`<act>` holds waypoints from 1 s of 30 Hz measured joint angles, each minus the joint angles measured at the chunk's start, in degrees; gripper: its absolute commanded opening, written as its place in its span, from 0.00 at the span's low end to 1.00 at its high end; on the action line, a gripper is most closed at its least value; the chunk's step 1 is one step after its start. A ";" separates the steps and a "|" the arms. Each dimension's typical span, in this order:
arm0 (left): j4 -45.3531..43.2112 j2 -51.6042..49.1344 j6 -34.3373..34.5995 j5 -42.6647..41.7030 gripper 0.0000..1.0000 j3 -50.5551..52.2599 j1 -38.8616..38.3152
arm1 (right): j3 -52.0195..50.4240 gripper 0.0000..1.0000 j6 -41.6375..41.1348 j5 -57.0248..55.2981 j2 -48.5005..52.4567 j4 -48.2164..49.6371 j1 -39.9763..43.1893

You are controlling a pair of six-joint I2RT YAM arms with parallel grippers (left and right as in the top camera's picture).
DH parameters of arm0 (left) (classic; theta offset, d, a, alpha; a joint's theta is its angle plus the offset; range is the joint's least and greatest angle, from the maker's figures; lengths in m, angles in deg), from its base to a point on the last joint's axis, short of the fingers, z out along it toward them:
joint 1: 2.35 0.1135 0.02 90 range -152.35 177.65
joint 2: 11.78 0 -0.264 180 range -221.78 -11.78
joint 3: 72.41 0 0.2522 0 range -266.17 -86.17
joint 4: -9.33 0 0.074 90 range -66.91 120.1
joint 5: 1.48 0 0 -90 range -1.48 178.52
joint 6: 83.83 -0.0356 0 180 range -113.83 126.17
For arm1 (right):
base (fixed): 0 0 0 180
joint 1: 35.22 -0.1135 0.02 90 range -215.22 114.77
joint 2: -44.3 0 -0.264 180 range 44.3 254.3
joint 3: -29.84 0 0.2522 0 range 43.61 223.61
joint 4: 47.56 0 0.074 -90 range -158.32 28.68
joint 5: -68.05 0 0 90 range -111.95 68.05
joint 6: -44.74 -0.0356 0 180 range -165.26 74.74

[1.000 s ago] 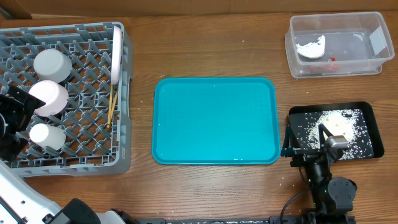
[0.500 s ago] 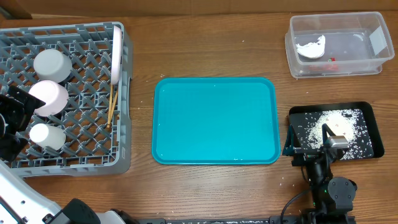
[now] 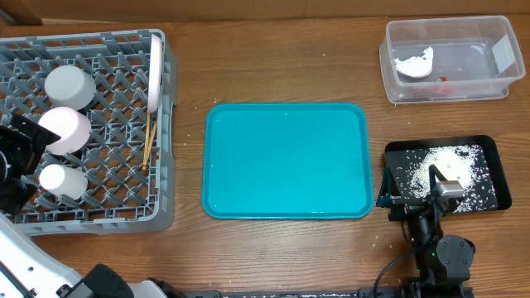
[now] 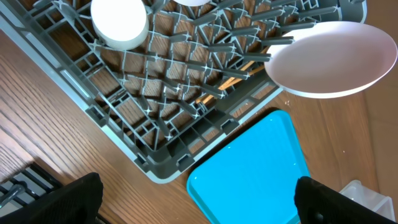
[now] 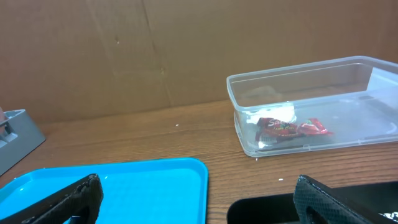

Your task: Sort waste into correct bins and load items into the dishwasher

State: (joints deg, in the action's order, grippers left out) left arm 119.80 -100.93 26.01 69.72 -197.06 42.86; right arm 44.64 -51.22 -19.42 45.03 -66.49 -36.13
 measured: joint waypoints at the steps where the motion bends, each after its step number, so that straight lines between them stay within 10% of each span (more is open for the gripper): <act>1: 0.00 0.00 -0.02 -0.02 1.00 0.00 0.00 | 0.00 1.00 -0.04 0.00 0.00 0.02 0.00; 15: -2.49 1.99 -0.09 5.66 1.00 4.09 -1.05 | 0.00 1.00 0.00 0.04 0.00 -0.07 0.00; 30: -58.95 51.49 -0.26 7.56 1.00 71.19 -31.12 | 0.00 1.00 0.02 0.00 0.00 0.02 0.00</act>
State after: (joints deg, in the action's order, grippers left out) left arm 60.85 -49.43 25.74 77.28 -125.87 11.74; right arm 44.64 -51.19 -19.42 45.03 -66.47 -36.13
